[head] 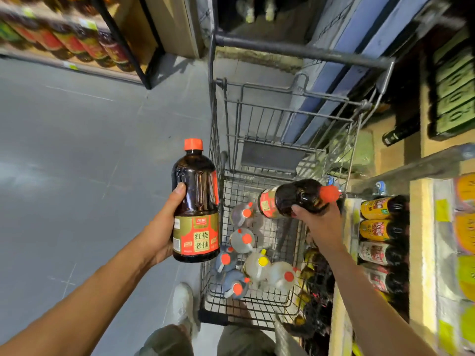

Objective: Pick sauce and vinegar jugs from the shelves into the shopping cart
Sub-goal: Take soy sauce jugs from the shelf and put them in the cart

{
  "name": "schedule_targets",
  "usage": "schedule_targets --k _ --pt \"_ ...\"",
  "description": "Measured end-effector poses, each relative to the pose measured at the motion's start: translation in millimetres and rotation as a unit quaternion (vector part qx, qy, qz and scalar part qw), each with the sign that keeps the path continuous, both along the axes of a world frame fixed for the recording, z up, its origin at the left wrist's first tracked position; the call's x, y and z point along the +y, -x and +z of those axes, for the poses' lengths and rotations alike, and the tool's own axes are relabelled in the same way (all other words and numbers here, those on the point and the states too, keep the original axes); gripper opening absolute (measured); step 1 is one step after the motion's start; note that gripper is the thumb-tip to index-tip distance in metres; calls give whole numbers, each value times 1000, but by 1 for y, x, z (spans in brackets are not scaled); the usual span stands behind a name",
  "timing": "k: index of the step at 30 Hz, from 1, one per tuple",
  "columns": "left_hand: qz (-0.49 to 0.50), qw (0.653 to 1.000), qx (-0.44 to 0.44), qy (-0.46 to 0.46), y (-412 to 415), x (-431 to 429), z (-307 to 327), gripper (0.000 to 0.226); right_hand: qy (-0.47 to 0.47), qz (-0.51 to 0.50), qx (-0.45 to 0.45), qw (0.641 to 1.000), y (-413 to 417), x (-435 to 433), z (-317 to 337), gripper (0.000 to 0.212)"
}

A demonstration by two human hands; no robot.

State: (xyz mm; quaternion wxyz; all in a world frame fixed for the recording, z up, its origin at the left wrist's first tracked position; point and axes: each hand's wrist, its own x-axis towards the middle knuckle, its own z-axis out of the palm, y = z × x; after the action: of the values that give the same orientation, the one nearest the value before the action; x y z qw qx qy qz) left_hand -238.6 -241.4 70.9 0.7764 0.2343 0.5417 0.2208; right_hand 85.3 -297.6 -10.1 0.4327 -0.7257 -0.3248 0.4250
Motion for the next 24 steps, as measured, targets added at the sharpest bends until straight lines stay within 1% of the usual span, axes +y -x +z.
schedule_targets --k 3,6,8,9,10,12,13,15,17,20,21,23,24 --pt "-14 1000 -20 -11 -10 8 18 107 -70 -64 95 991 5 5 45 49" --pt "-40 998 -35 -21 -21 19 33 108 -134 -141 202 960 9 10 72 37" --pt "-55 997 -44 -23 -27 26 43 109 -149 -168 245 943 17 10 98 20" --pt "-64 997 -45 -29 -31 30 50 108 -164 -173 253 938 17 8 105 13" --pt "-74 995 -48 -38 -35 34 55 102 -172 -187 257 932 21 4 114 12" --pt "-92 993 -52 -49 -42 40 67 80 -172 -220 253 926 28 -5 130 16" --pt "-105 992 -57 -50 -45 43 72 74 -173 -240 250 922 31 -9 138 23" --pt "-147 984 -78 -55 -49 49 81 75 -199 -258 261 909 40 -19 154 41" --pt "-198 973 -98 -70 -55 56 91 77 -235 -285 259 892 48 -30 168 52" --pt "-256 958 -105 -80 -63 61 102 67 -272 -328 267 865 62 -51 187 71" --pt "-276 951 -111 -82 -66 60 105 69 -284 -344 260 856 68 -59 192 73" --pt "-320 935 -127 -80 -76 56 109 83 -290 -378 242 845 80 -78 206 79" --pt "-340 927 -134 -81 -81 52 111 85 -295 -394 238 837 85 -89 211 83"
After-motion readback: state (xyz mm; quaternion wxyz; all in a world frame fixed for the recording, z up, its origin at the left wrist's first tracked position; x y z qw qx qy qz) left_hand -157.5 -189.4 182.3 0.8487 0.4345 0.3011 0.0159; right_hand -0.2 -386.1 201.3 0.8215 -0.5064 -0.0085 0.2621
